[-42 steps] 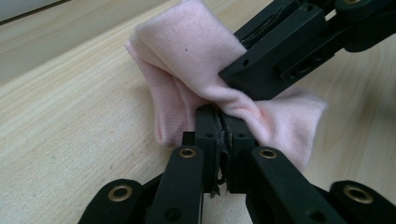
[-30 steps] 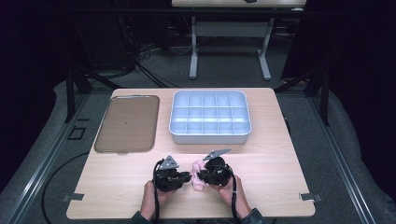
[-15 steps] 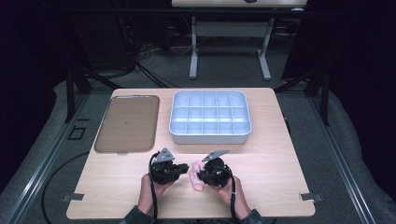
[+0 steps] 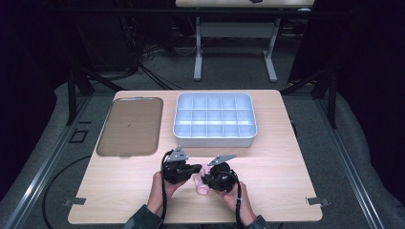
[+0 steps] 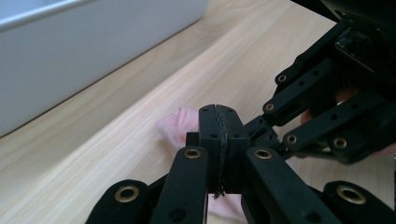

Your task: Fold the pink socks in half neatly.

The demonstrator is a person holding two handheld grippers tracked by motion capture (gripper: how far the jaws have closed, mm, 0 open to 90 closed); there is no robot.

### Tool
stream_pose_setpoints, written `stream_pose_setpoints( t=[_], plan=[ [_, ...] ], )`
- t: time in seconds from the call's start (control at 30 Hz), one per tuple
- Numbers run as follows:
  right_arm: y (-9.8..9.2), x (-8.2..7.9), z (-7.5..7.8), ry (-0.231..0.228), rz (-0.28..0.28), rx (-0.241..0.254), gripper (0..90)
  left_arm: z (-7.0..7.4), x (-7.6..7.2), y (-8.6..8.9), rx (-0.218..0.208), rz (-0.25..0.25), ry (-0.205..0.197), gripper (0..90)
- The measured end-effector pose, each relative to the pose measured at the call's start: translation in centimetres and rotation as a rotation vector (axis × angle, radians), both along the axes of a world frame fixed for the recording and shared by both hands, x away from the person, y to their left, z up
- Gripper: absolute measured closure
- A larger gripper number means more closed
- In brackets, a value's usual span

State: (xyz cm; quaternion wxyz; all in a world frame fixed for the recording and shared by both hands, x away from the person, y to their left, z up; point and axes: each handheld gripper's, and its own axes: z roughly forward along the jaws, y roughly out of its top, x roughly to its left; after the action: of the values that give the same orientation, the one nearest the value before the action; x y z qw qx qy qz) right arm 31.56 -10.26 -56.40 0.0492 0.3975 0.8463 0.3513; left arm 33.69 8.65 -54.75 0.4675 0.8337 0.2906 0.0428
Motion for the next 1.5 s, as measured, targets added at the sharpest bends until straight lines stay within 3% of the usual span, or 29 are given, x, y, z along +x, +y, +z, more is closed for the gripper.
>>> stream_pose_setpoints(
  t=[0.2, 0.33, 0.4, 0.57, 0.67, 0.87, 1.2, 1.43, 1.47, 1.5],
  plan=[
    [0.0, -0.2, -0.2, -0.014, -0.017, 0.014, 84.3, -0.7, 1.2, -1.2, -0.002, -0.034, 0.056, 89.9],
    [0.1, -0.2, -0.2, -0.02, -0.01, 0.004, 84.3, -1.1, 1.5, -1.8, 0.059, -0.032, 0.044, 89.9],
    [0.2, -0.3, -0.2, -0.026, -0.014, 0.016, 84.3, -1.1, 1.5, -1.9, 0.069, -0.031, 0.037, 89.8],
    [0.5, -0.8, -0.2, -0.066, -0.016, -0.017, 84.1, -1.4, 1.3, -2.1, 0.112, -0.022, 0.004, 89.9],
    [0.8, -1.0, -0.1, -0.089, -0.015, -0.036, 83.3, -1.7, 1.3, -1.9, 0.107, -0.023, 0.003, 90.0],
    [0.7, -1.5, 0.0, -0.095, -0.003, -0.022, 76.3, -2.1, 1.3, -2.1, 0.109, -0.016, -0.003, 90.0],
    [0.6, -3.1, 0.7, -0.117, 0.023, -0.034, 78.9, -2.3, 1.2, -2.2, 0.112, -0.012, -0.017, 90.0],
    [0.6, -2.8, -0.1, -0.088, 0.037, -0.029, 80.1, -2.4, 1.2, -2.2, 0.108, -0.01, -0.021, 90.0],
    [0.4, -2.7, 0.1, -0.072, 0.056, -0.031, 74.1, -2.4, 1.2, -2.2, 0.11, -0.01, -0.022, 90.0],
    [0.4, -2.7, 0.1, -0.072, 0.056, -0.031, 74.1, -2.4, 1.2, -2.2, 0.111, -0.011, -0.023, 90.0]
  ],
)
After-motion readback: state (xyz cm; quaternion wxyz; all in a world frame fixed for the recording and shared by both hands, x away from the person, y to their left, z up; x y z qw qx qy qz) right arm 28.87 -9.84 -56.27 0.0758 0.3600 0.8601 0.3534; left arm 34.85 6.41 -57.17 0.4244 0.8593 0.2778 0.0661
